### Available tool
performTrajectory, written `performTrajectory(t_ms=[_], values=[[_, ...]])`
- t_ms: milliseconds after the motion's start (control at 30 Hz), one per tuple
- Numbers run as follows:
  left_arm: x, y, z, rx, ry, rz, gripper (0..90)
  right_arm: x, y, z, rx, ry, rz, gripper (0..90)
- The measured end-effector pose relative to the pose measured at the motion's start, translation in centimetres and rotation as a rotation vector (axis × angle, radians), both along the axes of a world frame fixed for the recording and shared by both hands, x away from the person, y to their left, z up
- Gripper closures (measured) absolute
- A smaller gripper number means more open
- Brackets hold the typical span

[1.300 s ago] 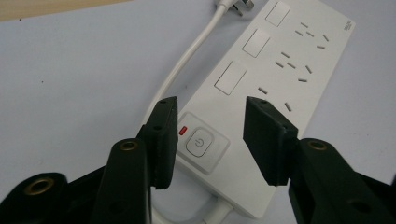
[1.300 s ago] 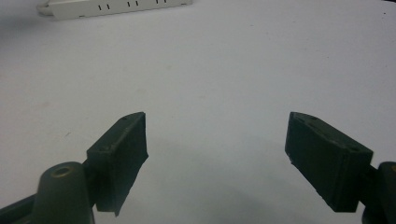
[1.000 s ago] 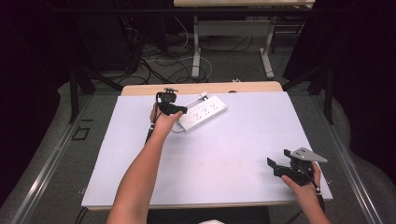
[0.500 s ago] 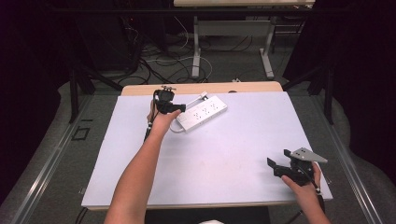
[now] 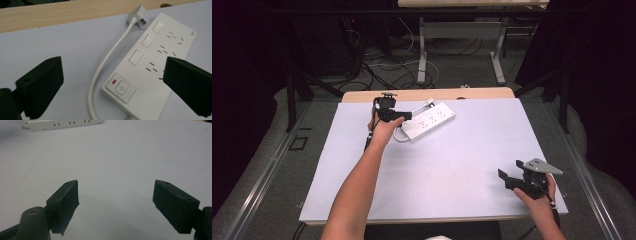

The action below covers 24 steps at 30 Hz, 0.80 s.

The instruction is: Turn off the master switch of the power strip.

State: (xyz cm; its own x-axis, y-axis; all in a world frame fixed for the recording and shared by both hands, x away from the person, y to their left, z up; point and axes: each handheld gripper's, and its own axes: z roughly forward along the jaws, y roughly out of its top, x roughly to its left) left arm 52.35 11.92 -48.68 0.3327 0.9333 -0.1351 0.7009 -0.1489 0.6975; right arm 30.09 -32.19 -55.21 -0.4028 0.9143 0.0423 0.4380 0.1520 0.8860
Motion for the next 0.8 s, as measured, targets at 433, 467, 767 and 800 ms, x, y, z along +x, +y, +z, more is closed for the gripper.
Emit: performTrajectory(t_ms=[433,467,767,800], values=[[-0.9,0.1,0.9,-0.016,-0.018,-0.043,0.5,-0.1,0.1,0.1,0.012,0.008,0.0,20.3],[-1.0,0.2,1.1,-0.014,-0.02,-0.048,0.6,-0.2,0.0,0.1,0.007,0.016,0.001,20.3],[-2.5,0.3,2.1,-0.023,-0.053,-0.088,0.6,-0.1,0.0,0.1,0.007,0.005,0.013,20.3],[-2.7,0.4,2.3,-0.018,-0.053,-0.093,0.6,-0.1,0.0,0.1,0.006,0.004,0.015,20.3]])
